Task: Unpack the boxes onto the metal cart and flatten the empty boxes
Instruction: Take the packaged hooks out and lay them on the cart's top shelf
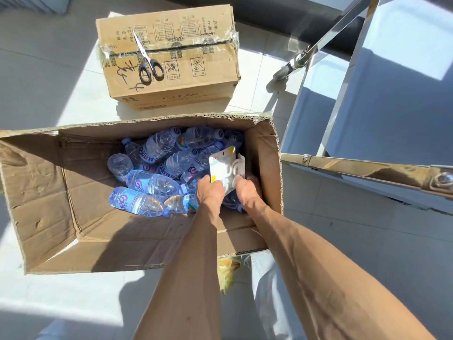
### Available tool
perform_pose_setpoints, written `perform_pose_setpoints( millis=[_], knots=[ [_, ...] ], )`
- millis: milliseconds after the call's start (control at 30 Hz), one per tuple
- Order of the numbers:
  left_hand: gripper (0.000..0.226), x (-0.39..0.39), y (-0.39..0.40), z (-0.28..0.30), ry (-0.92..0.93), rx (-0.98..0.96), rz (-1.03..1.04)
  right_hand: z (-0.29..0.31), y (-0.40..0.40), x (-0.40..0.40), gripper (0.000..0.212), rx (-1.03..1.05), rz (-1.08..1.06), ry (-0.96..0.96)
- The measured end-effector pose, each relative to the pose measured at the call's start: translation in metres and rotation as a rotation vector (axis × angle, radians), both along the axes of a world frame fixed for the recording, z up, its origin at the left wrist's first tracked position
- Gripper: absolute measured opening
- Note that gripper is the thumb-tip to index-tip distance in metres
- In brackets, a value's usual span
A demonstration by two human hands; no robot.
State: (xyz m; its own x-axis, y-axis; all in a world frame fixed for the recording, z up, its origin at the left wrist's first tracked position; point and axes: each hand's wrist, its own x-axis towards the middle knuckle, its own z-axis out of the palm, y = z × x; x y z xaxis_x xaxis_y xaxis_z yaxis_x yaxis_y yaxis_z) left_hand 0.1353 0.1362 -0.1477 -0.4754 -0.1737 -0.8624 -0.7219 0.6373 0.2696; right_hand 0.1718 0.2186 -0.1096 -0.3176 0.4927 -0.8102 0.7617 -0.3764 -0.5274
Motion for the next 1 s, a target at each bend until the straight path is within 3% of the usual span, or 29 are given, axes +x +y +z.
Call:
perform_pose_setpoints(
  millis=[33,100,167,233,300,367,467,567,667,800,1000],
  knots=[
    [0.021,0.000,-0.002,0.003,0.028,-0.019,0.077,0.001,0.002,0.001,0.060,-0.156,-0.103,-0.076],
    [0.030,-0.002,-0.009,0.011,0.087,-0.037,0.235,0.000,-0.004,-0.001,0.042,-0.029,0.123,-0.247],
    [0.036,-0.007,-0.021,0.020,0.141,-0.053,0.347,0.008,-0.006,-0.004,0.041,-0.117,0.030,-0.249],
    [0.033,-0.014,-0.036,0.029,0.206,-0.073,0.430,0.017,-0.013,-0.006,0.031,-0.055,-0.044,-0.191],
    [0.020,-0.022,-0.050,0.046,0.276,-0.104,0.429,0.030,-0.016,-0.011,0.014,0.024,-0.093,-0.166],
    [0.023,-0.033,-0.060,0.068,0.319,-0.147,0.349,0.045,-0.018,-0.017,0.015,0.069,-0.154,-0.174],
    [0.029,-0.052,-0.071,0.105,0.370,-0.135,0.334,0.077,-0.023,-0.030,0.001,0.104,-0.080,-0.206],
    [0.033,-0.070,-0.076,0.159,0.374,-0.155,0.364,0.118,-0.033,-0.039,0.021,0.111,-0.003,-0.244],
    [0.036,-0.087,-0.084,0.240,0.433,-0.160,0.351,0.184,-0.043,-0.052,0.026,0.110,0.003,-0.230],
    [0.068,-0.119,-0.078,0.345,0.582,-0.103,0.265,0.292,-0.026,-0.080,0.025,0.105,0.019,-0.154],
    [0.058,-0.143,0.010,0.509,0.710,0.057,0.211,0.472,0.062,-0.091,0.037,0.258,-0.288,-0.041]
  ],
)
